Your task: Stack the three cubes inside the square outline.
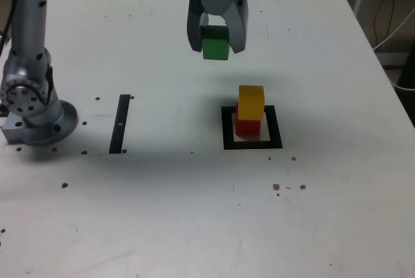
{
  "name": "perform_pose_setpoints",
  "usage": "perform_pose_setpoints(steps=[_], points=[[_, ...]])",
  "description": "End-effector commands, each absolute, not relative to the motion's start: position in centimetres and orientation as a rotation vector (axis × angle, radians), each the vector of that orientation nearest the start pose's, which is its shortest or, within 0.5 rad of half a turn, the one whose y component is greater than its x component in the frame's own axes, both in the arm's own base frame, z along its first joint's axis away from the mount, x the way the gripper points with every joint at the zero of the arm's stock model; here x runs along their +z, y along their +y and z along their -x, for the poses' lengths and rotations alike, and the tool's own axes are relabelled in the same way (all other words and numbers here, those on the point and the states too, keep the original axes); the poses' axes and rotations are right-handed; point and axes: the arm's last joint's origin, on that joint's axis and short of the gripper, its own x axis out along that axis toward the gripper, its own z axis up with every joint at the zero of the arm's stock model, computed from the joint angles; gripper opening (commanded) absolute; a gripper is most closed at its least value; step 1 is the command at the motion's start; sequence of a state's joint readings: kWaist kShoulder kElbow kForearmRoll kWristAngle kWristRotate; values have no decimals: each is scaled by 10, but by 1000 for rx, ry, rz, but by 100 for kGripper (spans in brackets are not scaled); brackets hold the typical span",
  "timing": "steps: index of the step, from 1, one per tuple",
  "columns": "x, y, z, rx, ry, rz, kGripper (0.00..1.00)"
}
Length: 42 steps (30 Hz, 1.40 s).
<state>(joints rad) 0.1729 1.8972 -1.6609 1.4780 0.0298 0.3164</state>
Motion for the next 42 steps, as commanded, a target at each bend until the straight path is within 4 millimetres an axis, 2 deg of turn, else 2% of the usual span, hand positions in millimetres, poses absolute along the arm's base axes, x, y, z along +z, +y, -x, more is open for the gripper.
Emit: perform_pose_setpoints(steps=[1,8,15,31,42], points=[[325,52,-319,-109,1711,-95,41],[331,34,-331,-94,1697,-55,41],[324,21,-342,-101,1720,-12,41],[310,9,-359,-119,1739,6,41],[299,9,-367,-122,1759,9,41]])
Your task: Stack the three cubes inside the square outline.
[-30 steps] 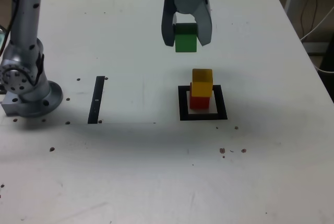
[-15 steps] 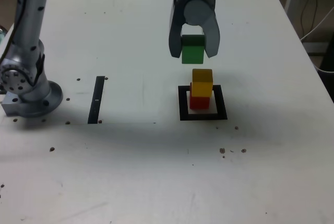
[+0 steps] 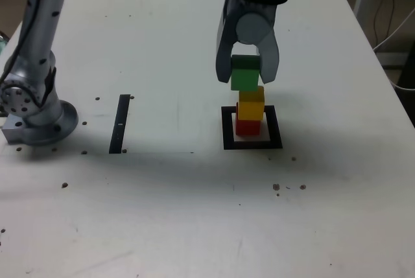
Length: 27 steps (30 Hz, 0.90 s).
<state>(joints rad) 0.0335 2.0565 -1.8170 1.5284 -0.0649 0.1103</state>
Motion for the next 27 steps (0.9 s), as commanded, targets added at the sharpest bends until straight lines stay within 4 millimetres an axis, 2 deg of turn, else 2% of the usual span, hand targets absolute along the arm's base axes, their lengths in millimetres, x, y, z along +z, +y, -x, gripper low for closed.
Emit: perform_pose_setpoints(steps=[1,14,16,21,23,27], points=[[298,9,-368,-122,1760,9,41],[291,9,-372,-122,1754,10,43],[291,9,-373,-123,1752,9,52],[290,9,-373,-131,1739,1,84],[289,9,-373,-133,1736,0,89],[287,9,-372,-134,1739,2,90]])
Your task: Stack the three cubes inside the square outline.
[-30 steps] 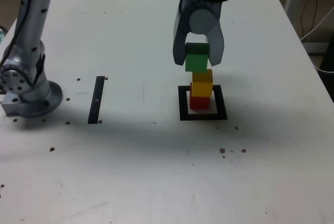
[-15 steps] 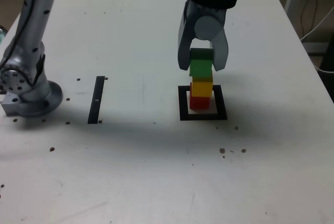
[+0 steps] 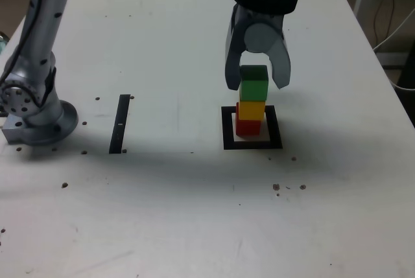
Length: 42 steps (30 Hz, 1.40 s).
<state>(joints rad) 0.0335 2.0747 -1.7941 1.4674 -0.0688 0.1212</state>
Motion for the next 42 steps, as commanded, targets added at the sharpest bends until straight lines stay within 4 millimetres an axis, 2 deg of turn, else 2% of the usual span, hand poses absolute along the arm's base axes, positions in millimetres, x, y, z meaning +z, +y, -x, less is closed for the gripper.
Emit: perform_pose_setpoints(steps=[1,10,18,22,33,37,42], points=[[287,9,-372,-134,1740,3,90],[293,11,-366,-125,1730,-2,94],[331,14,-346,-62,1637,-66,98],[343,14,-337,-45,1609,-79,99],[346,13,-327,-47,1615,-82,99],[344,12,-313,-48,1641,-82,99],[343,12,-279,-23,1674,-89,99]])
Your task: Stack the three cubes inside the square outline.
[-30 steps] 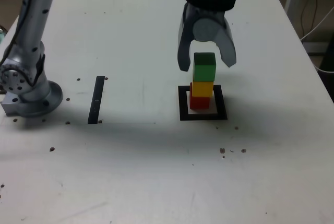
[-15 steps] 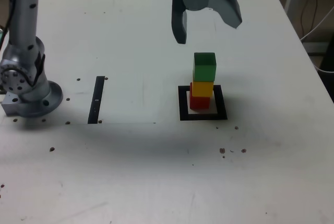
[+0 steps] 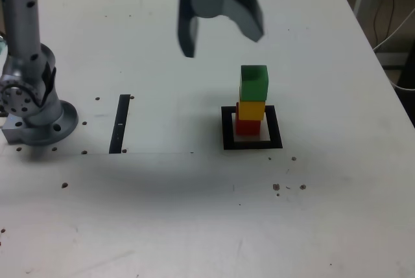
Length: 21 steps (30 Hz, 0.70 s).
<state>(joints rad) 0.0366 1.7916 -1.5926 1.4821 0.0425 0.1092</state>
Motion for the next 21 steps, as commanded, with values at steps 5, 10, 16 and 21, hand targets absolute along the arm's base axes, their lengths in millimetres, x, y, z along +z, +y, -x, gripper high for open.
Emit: perform_pose_setpoints(steps=[5,10,16,21], points=[[333,12,-237,6,1717,-88,99],[313,10,-208,2,1749,-72,99],[287,9,-183,-7,1763,-54,99],[261,9,-167,-6,1786,-41,99]])
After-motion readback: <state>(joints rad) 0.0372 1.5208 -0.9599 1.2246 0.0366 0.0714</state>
